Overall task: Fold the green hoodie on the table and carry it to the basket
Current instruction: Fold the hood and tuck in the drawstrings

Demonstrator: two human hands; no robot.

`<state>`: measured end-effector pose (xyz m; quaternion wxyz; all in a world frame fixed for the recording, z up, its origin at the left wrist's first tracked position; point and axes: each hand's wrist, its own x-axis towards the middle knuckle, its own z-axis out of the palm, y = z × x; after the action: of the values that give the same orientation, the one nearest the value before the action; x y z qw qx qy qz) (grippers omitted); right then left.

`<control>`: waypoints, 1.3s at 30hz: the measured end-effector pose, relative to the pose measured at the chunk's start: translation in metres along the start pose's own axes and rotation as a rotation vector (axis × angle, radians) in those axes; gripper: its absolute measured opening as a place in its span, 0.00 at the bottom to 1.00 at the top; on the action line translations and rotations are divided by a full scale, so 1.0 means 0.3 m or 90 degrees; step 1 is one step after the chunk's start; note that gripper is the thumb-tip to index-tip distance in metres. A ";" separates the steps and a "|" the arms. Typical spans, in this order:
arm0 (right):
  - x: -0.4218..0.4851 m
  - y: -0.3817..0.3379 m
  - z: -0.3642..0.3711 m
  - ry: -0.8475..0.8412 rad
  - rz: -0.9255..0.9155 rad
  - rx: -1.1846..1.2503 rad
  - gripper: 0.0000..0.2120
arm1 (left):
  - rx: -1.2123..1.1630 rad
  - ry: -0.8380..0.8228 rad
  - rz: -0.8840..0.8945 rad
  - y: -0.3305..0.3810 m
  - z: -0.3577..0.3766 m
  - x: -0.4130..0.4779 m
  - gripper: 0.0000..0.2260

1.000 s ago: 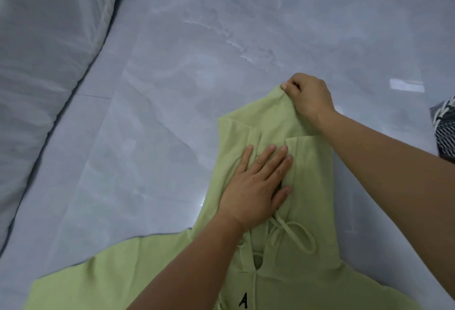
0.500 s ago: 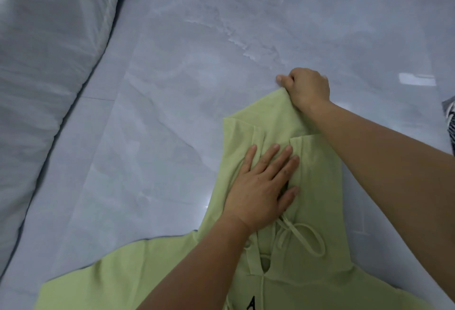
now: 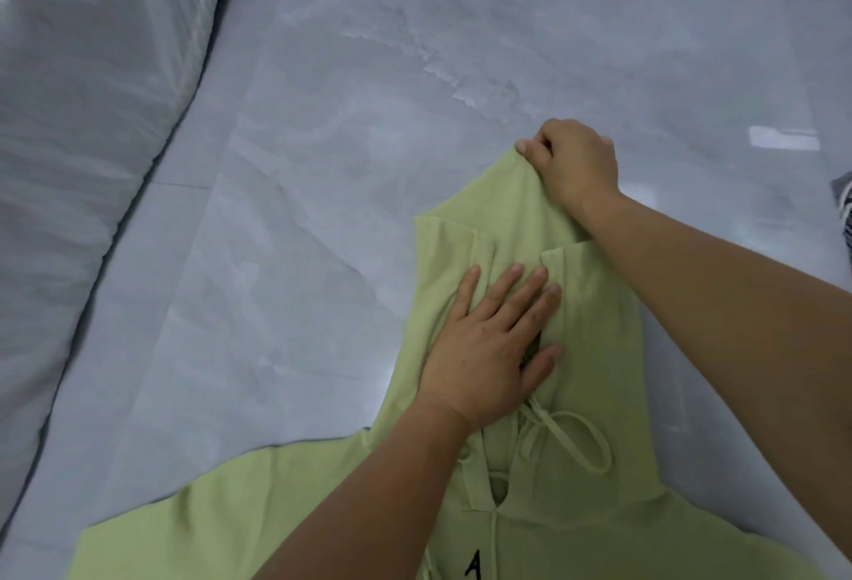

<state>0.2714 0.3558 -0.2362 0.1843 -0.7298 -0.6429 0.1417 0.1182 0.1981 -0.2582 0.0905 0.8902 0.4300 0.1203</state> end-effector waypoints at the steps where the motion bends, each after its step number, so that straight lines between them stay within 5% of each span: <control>1: 0.008 0.005 0.009 0.001 0.005 -0.001 0.15 | -0.002 -0.001 -0.001 -0.001 -0.001 0.000 0.23; 6: -0.028 0.030 -0.044 -0.063 -0.027 0.119 0.13 | -0.001 -0.004 -0.017 -0.006 -0.002 0.000 0.22; 9: -0.201 0.030 -0.133 0.037 -0.089 0.174 0.14 | 0.002 0.003 -0.021 -0.007 -0.002 0.004 0.22; 17: -0.488 0.056 0.018 -0.077 -0.121 -0.176 0.32 | 0.003 0.003 -0.064 -0.012 -0.004 0.022 0.21; 21: -0.478 0.054 0.020 -0.110 -0.113 -0.186 0.36 | -0.123 -0.042 -0.093 0.001 -0.054 0.033 0.22; 24: -0.466 0.055 -0.021 -0.176 -0.094 -0.116 0.37 | -0.277 0.023 -0.146 -0.012 -0.166 0.014 0.19; 26: -0.499 0.039 -0.068 -0.160 -0.073 -0.070 0.34 | -0.223 0.088 -0.174 -0.056 -0.213 -0.059 0.20; 29: -0.678 0.007 -0.087 -0.018 -0.093 -0.072 0.30 | -0.070 0.012 -0.195 -0.092 -0.200 -0.208 0.25; 34: -0.810 0.049 -0.029 -0.132 -0.092 -0.159 0.34 | 0.058 -0.015 -0.211 0.000 -0.134 -0.212 0.21; 39: -0.813 0.005 -0.058 -0.042 -0.081 -0.074 0.28 | 0.024 -0.046 -0.332 0.049 -0.154 -0.103 0.16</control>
<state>0.2480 0.1126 -0.2288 0.1290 -0.6918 -0.7010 0.1157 0.0971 0.1675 -0.2142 0.1176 0.7544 0.6437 0.0528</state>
